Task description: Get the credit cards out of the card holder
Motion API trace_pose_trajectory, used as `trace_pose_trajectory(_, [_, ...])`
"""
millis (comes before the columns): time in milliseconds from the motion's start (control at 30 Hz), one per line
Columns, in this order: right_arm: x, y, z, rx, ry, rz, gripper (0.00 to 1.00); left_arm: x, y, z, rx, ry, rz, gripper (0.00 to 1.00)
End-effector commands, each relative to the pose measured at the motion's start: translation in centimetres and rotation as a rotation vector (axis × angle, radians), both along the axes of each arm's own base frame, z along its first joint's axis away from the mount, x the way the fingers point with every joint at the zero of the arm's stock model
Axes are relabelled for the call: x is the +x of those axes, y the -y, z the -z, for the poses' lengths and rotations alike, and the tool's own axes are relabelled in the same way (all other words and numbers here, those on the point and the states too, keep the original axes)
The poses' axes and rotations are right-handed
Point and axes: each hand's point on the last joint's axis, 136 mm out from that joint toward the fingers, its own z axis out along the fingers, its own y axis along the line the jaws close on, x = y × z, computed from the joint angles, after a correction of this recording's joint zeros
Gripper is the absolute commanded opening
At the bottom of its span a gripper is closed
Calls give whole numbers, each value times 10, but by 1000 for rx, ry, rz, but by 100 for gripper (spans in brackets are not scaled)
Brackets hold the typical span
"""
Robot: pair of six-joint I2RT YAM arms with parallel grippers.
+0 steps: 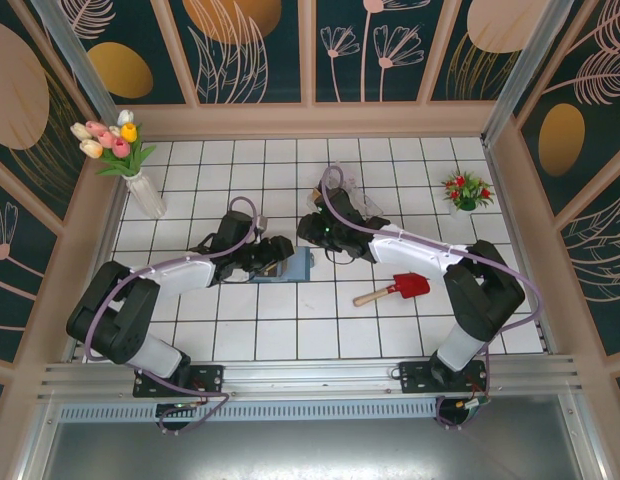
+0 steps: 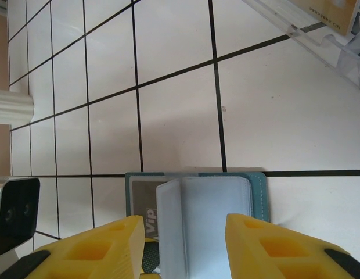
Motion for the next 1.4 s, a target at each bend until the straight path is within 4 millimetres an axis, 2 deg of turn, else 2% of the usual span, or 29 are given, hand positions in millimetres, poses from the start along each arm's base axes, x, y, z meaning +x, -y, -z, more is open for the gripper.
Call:
trace_pose_trajectory(0, [2, -7, -6, 27, 14, -15, 42, 7, 2, -11, -9, 48, -9, 56])
trace_pose_trajectory(100, [2, -7, -7, 25, 16, -15, 43, 5, 13, -11, -78, 28, 25, 52])
trace_pose_trajectory(233, [2, -7, -7, 26, 15, -16, 42, 6, 15, -1, -75, -2, 26, 50])
trace_pose_trajectory(433, [-2, -15, 0, 27, -6, -57, 41, 10, -1, 9, 50, -7, -12, 45])
trace_pose_trajectory(533, [-5, -22, 10, 10, -35, -81, 39, 13, -10, 7, 96, 11, -38, 40])
trace_pose_trajectory(667, [-10, -29, 27, -16, -82, -90, 35, 14, -21, 14, 135, -5, -65, 33])
trace_pose_trajectory(833, [-16, -31, 50, -59, -148, -80, 29, 13, -22, 22, 139, -30, -58, 25])
trace_pose_trajectory(967, [-18, -34, 58, -100, -162, -90, 25, 14, -23, 28, 155, -43, -54, 23])
trace_pose_trajectory(1100, [-18, -38, 58, -139, -149, -94, 21, 14, -22, 32, 160, -53, -54, 23])
trace_pose_trajectory(1367, [-19, -35, 70, -222, -166, -89, 18, 13, -21, 38, 162, -68, -42, 21])
